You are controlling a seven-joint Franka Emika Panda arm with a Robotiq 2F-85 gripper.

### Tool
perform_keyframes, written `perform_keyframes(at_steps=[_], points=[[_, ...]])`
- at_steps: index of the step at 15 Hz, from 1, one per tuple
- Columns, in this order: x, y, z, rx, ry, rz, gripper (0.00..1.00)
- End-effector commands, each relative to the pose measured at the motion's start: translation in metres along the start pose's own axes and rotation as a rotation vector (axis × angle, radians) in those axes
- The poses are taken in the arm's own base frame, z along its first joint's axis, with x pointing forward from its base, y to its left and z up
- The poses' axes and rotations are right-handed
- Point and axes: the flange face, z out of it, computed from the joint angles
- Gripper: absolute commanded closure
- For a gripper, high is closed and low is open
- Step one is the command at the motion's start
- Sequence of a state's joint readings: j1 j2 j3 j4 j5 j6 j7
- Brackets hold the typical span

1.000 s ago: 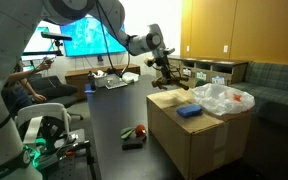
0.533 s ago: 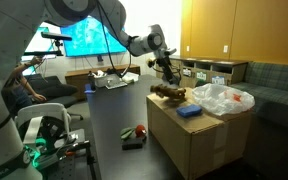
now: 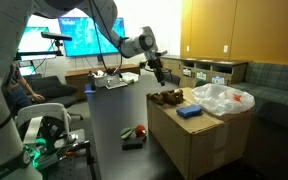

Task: Put the objects on the table on top of the box and put the objects on the box on the table

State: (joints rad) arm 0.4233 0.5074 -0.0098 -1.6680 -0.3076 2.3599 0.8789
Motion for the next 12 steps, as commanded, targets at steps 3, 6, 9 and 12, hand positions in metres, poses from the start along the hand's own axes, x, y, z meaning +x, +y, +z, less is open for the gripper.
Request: perform_keyframes(at_steps=[3,6,9,12], points=[[-0.077,0.034,-0.027,0.017,-0.028,-0.087,0.00],[-0.117,0.053,-0.031,0.046,-0.052,-0.104,0.00],[-0.165,0.077,-0.030,0.063,-0.112,-0.109,0.00],[-0.226,0.106,-0.026,0.062,-0.255,-0.094,0.00]])
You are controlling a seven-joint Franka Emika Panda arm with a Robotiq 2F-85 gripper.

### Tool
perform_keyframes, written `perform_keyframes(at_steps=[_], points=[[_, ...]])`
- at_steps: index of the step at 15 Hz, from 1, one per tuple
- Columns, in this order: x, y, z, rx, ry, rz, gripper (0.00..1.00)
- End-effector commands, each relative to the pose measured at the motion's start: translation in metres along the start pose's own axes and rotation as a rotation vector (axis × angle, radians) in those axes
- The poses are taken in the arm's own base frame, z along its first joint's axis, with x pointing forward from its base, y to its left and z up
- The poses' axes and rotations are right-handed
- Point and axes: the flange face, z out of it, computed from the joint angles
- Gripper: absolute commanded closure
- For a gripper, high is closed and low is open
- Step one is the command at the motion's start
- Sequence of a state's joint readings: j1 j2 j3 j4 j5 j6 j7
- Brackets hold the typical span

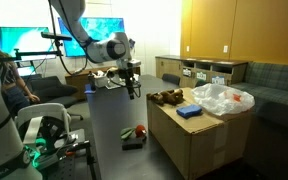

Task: Put the objects on the table on top of the box and put the objects on the box on the table

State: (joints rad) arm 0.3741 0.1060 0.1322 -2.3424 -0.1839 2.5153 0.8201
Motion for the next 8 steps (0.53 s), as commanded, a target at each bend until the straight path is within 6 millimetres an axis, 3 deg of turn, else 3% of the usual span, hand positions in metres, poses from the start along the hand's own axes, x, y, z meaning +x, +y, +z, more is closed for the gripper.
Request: perform_keyframes(at_steps=[1,6,7,8], points=[[-0.075,0.038,0.001,0.037,-0.109,0.004,0.00],[-0.170,0.074,0.006,0.110,-0.171,0.011,0.00],[-0.148,0.035,-0.008,0.138,-0.177,0.014,0.00],[-0.151,0.053,0.015,0.079,-0.213,0.016,0.00]])
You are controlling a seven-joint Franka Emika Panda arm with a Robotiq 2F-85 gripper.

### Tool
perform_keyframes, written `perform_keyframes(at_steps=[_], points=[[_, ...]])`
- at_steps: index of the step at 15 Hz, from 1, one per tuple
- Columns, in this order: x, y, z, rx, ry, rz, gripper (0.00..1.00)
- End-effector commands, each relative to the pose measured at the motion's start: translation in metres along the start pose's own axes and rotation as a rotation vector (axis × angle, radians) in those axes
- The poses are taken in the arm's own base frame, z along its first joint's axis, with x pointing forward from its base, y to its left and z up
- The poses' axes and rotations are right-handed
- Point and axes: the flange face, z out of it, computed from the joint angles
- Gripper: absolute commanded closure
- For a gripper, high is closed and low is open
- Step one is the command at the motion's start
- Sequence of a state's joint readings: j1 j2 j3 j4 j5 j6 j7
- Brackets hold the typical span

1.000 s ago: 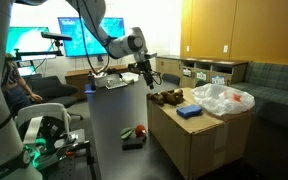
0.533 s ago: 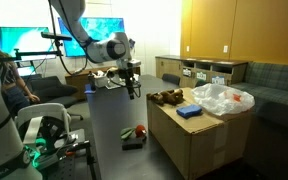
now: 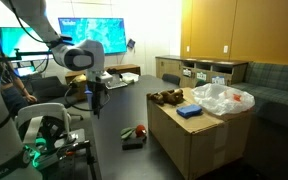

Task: Put the objects on the table on top of the box and put the objects on the box on the table

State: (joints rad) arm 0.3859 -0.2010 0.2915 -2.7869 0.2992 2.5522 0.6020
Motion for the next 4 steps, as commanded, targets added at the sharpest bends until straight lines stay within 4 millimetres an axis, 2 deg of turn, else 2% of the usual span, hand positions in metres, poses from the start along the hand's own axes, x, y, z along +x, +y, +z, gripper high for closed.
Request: perform_keyframes(at_steps=[1,4], points=[[-0.004,-0.007,-0.008,0.016,0.014,-0.009,0.00],[-0.002,-0.017,-0.020,0.042,0.035,-0.015,0.00]])
